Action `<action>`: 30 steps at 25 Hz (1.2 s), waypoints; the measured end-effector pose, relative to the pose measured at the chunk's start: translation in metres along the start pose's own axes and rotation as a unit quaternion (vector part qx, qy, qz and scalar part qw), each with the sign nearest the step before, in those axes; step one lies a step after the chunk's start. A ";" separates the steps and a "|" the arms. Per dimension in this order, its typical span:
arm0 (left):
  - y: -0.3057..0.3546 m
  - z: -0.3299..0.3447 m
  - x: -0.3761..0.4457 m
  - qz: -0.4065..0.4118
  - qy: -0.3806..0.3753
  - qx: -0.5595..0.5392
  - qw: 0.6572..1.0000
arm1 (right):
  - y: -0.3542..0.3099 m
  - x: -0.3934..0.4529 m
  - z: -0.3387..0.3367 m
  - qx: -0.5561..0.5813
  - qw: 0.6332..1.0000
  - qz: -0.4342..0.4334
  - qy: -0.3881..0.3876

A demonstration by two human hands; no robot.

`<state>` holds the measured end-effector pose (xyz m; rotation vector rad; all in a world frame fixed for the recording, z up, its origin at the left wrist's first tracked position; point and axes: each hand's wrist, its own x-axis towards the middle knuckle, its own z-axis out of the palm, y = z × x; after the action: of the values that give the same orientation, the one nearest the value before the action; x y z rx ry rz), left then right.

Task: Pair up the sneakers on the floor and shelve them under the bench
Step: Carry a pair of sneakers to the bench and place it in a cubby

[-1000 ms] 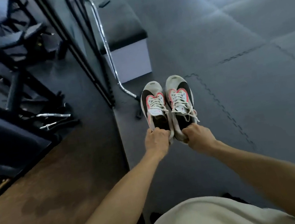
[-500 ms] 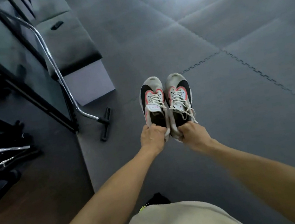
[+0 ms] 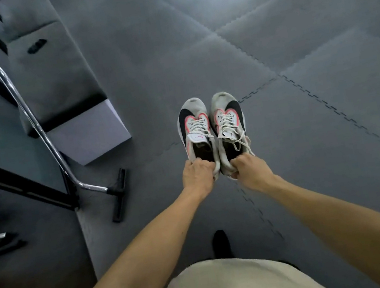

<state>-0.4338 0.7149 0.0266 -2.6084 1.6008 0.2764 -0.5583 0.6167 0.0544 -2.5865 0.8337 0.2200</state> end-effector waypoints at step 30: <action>-0.195 -0.158 0.789 -0.056 0.014 -0.037 0.998 | 0.147 0.777 -0.286 -0.017 0.999 -0.026 -0.005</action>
<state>0.1071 0.0874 0.0266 -2.7568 1.4737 0.2986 -0.0100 -0.0210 0.0531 -2.6325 0.7631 0.2330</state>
